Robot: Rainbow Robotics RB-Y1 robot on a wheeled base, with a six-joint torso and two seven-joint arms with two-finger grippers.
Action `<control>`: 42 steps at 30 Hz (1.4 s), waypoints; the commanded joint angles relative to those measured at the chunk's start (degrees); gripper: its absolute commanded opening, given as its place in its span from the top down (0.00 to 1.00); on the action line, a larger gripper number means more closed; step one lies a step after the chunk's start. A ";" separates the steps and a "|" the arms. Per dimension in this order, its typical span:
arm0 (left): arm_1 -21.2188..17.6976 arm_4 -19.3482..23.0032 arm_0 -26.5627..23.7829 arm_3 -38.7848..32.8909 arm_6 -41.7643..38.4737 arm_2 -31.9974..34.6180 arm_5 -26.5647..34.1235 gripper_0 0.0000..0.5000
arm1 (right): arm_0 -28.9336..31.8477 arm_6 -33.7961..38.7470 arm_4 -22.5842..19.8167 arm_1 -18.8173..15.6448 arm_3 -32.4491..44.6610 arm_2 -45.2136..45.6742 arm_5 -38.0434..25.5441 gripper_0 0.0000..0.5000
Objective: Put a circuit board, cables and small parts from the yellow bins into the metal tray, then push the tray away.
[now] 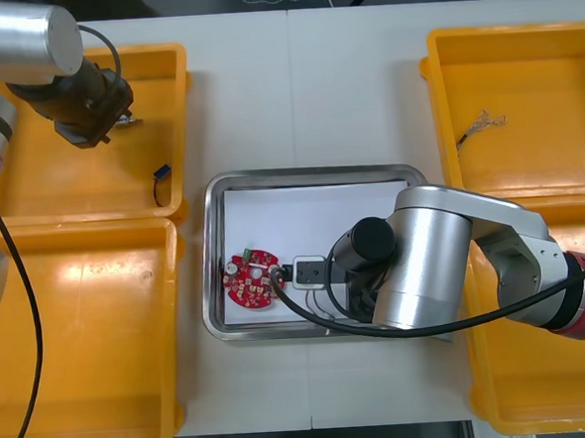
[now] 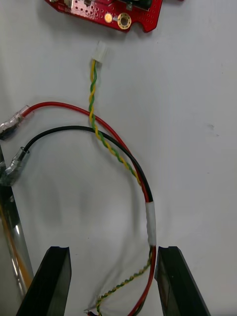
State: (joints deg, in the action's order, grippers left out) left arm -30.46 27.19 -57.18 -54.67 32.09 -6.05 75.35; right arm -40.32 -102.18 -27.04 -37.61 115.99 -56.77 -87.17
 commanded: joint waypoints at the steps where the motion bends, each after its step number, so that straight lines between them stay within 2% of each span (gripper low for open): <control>1: 0.31 -2.93 -3.37 0.00 -5.46 -1.86 -0.73 0.00 | 0.24 -2.32 1.20 1.13 1.61 -0.62 -0.46 0.00; 5: 0.40 -4.86 -3.37 0.35 -6.33 -3.26 -1.52 0.00 | 0.24 -2.23 1.99 1.13 1.87 -0.71 -0.72 0.00; 14: 1.37 -5.39 -4.16 3.95 -7.21 -4.49 -9.79 0.00 | 0.24 -2.06 2.87 1.22 3.19 0.70 -1.95 0.00; 25: 2.25 -5.48 -4.16 6.41 -7.21 -6.52 -11.46 0.00 | 0.24 -2.06 2.78 4.38 9.17 8.43 -13.82 0.00; 31: 2.60 -5.92 -4.16 7.91 -6.77 -6.78 -11.98 0.00 | 0.24 -1.70 2.61 4.74 14.44 11.86 -21.64 0.00; 34: 2.60 -6.01 -4.16 7.91 -6.77 -6.78 -11.98 0.00 | 0.24 -1.53 1.46 4.74 16.55 14.14 -22.83 0.00; 36: 2.69 -6.01 -4.16 7.91 -6.69 -6.78 -11.98 0.00 | 0.24 -1.44 -0.73 4.74 17.95 16.87 -22.83 0.00; 37: 2.69 -6.01 -4.08 7.91 -6.69 -6.78 -11.98 0.06 | 0.24 -1.44 -1.88 4.56 18.31 18.10 -22.83 0.00; 38: 2.69 -6.01 -4.16 7.91 -6.60 -6.78 -11.98 0.18 | 0.24 -1.35 -2.67 4.38 18.66 18.89 -22.83 0.00; 39: 2.60 -6.09 -4.16 7.91 -6.51 -6.87 -11.98 0.57 | 0.24 -1.27 -4.25 4.21 19.27 20.73 -22.83 0.00; 40: 2.69 -6.09 -4.08 7.91 -6.42 -6.87 -11.98 1.00 | 0.24 -1.18 -5.92 4.03 19.80 22.76 -22.83 0.00; 42: 2.69 -6.09 -4.08 7.91 -6.33 -6.78 -11.98 1.00 | 0.24 -1.09 -8.56 3.59 20.50 25.83 -22.83 0.00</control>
State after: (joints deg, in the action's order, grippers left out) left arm -28.93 21.83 -58.80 -46.73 28.96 -12.22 64.00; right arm -40.29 -102.18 -32.62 -33.93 133.51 -36.92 -109.78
